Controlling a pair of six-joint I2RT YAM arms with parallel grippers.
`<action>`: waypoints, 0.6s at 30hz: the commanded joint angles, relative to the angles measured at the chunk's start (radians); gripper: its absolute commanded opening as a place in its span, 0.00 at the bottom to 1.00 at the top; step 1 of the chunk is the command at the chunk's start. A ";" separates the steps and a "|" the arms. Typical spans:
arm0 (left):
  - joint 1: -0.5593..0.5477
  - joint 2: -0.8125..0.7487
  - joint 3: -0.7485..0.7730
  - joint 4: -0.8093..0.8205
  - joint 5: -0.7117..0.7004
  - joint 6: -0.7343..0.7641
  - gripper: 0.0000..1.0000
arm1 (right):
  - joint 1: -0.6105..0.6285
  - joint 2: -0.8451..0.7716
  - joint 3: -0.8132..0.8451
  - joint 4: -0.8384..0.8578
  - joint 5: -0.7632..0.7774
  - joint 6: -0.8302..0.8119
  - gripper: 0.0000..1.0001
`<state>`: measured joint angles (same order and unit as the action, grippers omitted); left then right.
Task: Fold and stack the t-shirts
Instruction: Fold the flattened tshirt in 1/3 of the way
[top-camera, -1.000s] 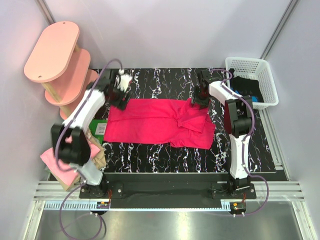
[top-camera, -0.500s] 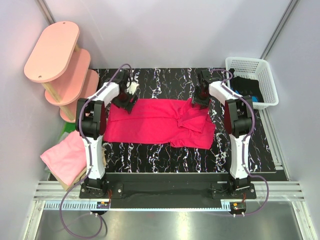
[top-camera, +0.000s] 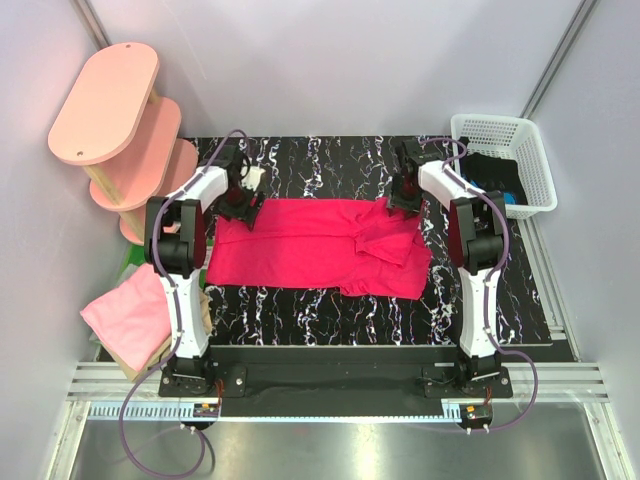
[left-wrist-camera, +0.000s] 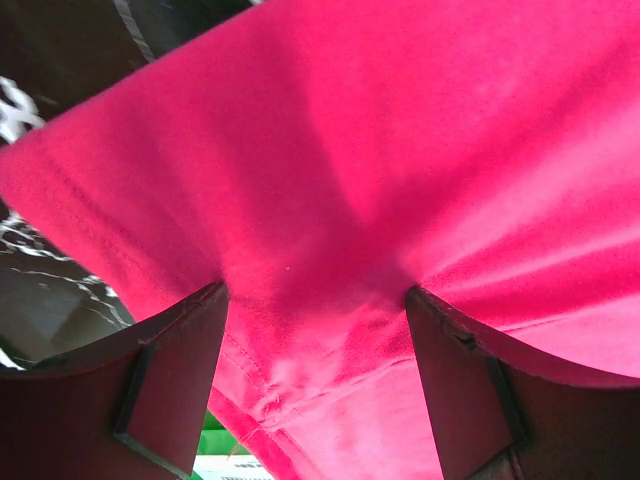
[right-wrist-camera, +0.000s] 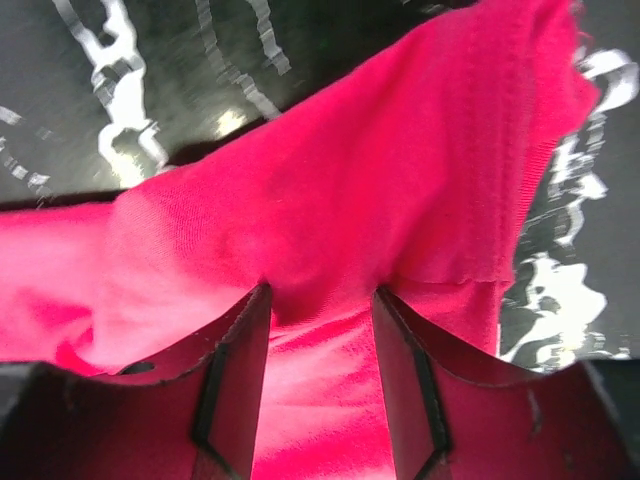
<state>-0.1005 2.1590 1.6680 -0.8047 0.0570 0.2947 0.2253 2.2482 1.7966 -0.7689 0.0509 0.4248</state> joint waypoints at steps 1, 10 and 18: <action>0.044 0.053 0.047 0.041 -0.034 0.012 0.76 | -0.053 0.072 0.081 -0.072 0.089 -0.003 0.52; 0.042 0.022 0.099 0.032 -0.019 0.014 0.77 | -0.109 0.174 0.307 -0.138 0.067 -0.034 0.53; -0.001 0.027 0.229 0.001 0.014 -0.012 0.77 | -0.109 0.283 0.749 -0.323 -0.020 -0.057 0.55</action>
<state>-0.0803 2.1899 1.7893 -0.8051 0.0589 0.2939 0.1215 2.5275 2.3455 -0.9955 0.0616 0.3954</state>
